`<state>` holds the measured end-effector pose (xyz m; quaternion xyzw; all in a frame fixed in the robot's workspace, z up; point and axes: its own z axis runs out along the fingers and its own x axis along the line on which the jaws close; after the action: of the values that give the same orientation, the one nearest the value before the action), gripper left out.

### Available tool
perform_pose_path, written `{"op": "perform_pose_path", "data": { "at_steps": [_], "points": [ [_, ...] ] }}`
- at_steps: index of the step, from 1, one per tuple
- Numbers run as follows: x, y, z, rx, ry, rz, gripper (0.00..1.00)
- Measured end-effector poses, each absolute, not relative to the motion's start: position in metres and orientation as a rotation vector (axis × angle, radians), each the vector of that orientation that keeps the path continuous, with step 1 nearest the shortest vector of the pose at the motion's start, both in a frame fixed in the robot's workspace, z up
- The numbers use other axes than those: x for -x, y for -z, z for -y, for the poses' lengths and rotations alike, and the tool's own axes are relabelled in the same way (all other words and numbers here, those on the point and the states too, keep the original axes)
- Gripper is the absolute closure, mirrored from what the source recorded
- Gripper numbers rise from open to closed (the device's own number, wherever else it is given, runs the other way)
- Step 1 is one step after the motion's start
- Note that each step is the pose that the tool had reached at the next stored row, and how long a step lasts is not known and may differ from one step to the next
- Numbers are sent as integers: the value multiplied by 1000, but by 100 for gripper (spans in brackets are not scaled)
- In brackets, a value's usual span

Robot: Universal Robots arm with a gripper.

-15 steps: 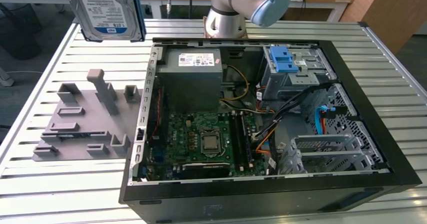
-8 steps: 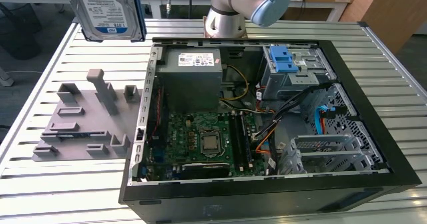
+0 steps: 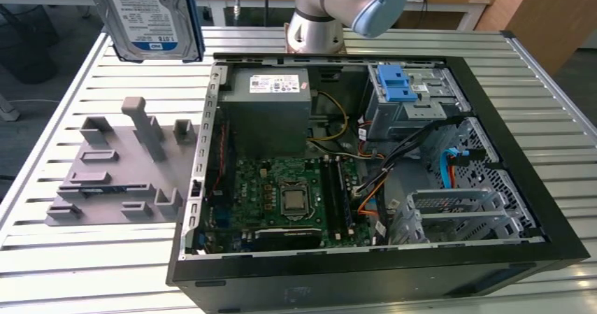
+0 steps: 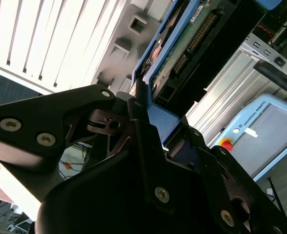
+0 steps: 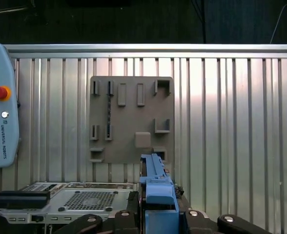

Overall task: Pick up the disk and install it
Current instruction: 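Pick up the disk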

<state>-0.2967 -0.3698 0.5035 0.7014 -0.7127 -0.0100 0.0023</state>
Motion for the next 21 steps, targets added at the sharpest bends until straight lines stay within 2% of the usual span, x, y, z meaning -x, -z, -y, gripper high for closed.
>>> {"op": "perform_pose_path", "data": {
  "at_steps": [21],
  "points": [
    [260, -503, 376, -2200, 31, 2236, 64]
  ]
}}
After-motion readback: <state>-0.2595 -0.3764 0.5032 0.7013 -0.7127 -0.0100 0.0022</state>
